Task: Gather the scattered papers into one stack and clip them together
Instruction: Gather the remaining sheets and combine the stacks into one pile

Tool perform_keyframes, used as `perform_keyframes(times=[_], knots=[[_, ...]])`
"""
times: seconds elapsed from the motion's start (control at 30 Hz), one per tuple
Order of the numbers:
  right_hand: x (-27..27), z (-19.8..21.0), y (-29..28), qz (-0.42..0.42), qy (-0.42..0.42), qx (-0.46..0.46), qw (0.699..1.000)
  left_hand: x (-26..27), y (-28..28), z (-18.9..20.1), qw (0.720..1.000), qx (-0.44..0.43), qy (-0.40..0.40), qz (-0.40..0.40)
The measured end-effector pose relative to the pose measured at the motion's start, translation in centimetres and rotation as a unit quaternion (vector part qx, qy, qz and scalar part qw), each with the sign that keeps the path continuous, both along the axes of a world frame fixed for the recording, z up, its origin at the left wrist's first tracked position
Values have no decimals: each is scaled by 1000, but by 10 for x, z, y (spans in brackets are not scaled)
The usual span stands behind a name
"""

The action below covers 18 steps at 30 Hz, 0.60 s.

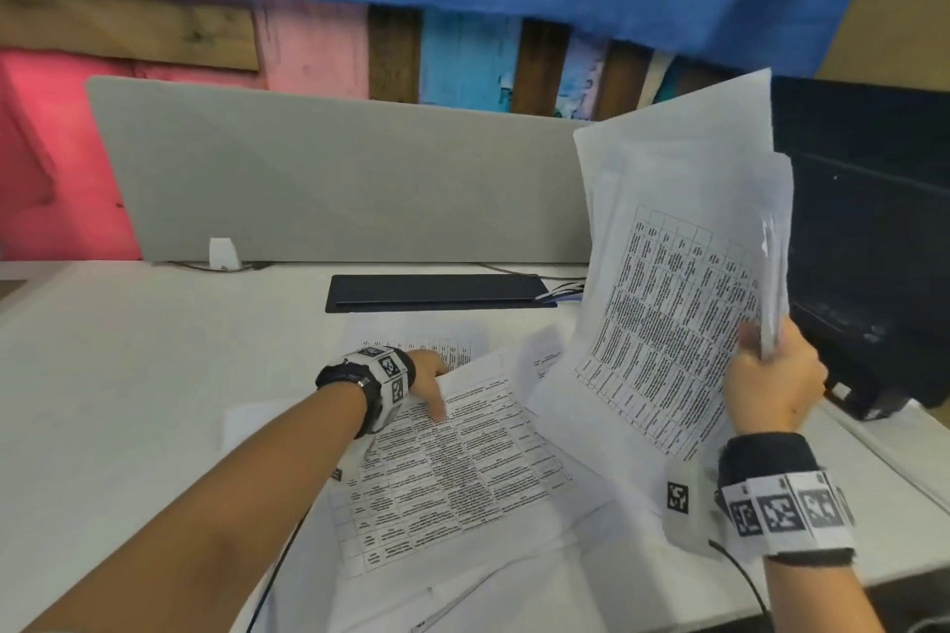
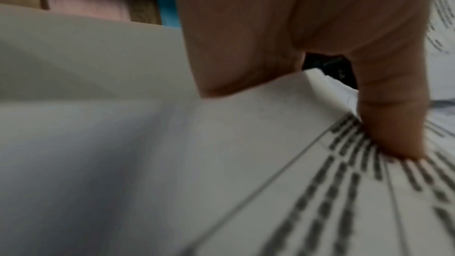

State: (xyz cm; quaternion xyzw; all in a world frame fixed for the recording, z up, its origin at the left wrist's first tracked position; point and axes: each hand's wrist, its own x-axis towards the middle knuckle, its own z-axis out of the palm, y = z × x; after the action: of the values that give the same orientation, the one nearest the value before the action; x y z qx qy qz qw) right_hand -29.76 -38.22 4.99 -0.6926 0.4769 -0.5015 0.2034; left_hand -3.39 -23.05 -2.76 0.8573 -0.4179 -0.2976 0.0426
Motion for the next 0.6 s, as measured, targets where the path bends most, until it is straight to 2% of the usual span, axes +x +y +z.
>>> perform_keyframes(times=[0.1, 0.2, 0.27, 0.37, 0.47, 0.57, 0.6], knots=[[-5, 7, 4, -6, -17, -17, 1000, 2, 2, 8, 999, -31, 28, 22], [-9, 24, 4, -19, -70, -35, 997, 16, 11, 29, 990, -111, 45, 78], [-9, 33, -1, -25, -99, -65, 993, 27, 26, 52, 969, -190, 72, 139], [-6, 44, -4, -24, -113, -95, 989, 41, 51, 81, 918, -282, 111, 256], [-1, 50, -2, -8, -100, -89, 991, 56, 77, 77, 884, -286, 116, 351], [3, 56, 3, 22, -83, -83, 993, 81, 87, 41, 876, -273, 122, 378], [3, 59, 3, 38, -90, -78, 992, 78, 90, 35, 870, -261, 153, 389]])
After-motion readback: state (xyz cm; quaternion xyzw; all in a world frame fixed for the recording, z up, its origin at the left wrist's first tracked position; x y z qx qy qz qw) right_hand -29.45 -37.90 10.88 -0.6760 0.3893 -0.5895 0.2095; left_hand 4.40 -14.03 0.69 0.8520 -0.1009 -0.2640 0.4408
